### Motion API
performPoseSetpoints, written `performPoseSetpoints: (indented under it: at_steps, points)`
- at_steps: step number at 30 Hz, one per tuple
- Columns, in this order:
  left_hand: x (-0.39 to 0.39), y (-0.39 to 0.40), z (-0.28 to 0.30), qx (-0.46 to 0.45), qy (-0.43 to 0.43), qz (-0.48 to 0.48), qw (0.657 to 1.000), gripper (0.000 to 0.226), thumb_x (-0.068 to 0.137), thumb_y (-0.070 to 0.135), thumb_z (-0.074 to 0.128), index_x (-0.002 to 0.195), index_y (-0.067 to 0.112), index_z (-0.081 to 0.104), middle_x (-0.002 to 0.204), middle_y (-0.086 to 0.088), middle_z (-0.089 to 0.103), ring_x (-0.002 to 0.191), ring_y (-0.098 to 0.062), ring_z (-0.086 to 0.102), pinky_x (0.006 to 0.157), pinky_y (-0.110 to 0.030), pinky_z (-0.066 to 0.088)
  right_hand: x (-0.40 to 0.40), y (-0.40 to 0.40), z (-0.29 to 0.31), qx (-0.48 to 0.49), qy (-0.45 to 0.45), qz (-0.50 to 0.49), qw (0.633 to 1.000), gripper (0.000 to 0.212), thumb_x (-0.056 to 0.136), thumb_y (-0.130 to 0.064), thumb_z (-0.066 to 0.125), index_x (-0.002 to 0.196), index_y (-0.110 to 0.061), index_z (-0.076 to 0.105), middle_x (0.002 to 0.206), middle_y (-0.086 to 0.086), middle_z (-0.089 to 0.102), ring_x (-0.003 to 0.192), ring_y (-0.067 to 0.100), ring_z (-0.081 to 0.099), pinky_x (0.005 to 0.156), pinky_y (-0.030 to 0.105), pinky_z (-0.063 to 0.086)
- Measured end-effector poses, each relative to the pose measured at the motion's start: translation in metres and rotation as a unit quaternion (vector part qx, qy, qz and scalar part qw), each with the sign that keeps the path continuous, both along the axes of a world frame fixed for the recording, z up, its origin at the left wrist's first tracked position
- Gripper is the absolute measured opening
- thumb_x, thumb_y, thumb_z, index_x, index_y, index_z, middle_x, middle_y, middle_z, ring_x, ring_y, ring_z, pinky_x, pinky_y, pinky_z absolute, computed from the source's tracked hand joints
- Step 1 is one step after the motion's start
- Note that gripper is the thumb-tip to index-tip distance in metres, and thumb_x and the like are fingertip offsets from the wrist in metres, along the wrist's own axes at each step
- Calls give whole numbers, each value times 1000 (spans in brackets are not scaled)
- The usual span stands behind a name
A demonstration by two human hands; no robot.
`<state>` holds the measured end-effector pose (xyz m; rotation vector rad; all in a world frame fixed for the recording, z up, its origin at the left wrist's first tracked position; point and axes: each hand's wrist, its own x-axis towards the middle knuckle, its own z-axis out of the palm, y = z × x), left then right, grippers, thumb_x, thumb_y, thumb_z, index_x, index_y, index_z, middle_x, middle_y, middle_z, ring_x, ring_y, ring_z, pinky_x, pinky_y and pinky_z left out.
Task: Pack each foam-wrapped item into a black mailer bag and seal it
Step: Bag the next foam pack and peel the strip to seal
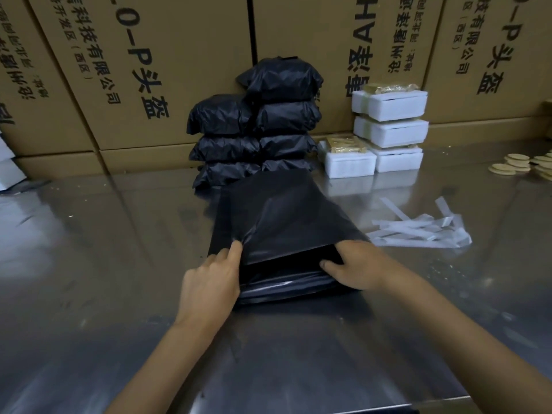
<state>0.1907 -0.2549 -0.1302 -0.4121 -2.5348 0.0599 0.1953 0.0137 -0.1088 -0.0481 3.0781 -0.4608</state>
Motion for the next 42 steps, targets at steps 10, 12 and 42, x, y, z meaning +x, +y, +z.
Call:
performPoseSetpoints:
  at_steps: [10,12,42]
  points:
    - [-11,-30,25,-54,-254,-78,962,13,96,45,53,104,36,48,81,11,63,77,-14,64,58,-31,40,38,18,23,-146,0,-80,986,33,91,-38,56,74,-18,76,75,-3,75,79,14,70,82,37,57]
    - [-26,-27,48,86,-431,-111,891,26,89,56,63,100,34,56,65,11,60,60,-6,58,58,-26,44,30,21,42,-152,78,-123,978,38,88,-36,54,61,-16,73,63,-5,73,68,13,69,72,31,55]
    - [-154,49,-24,167,-353,-86,917,114,67,95,37,159,34,10,167,5,8,152,-14,15,120,-44,-19,-104,13,-48,-62,96,-55,992,104,73,-90,39,154,-25,37,162,3,33,155,19,9,123,48,11]
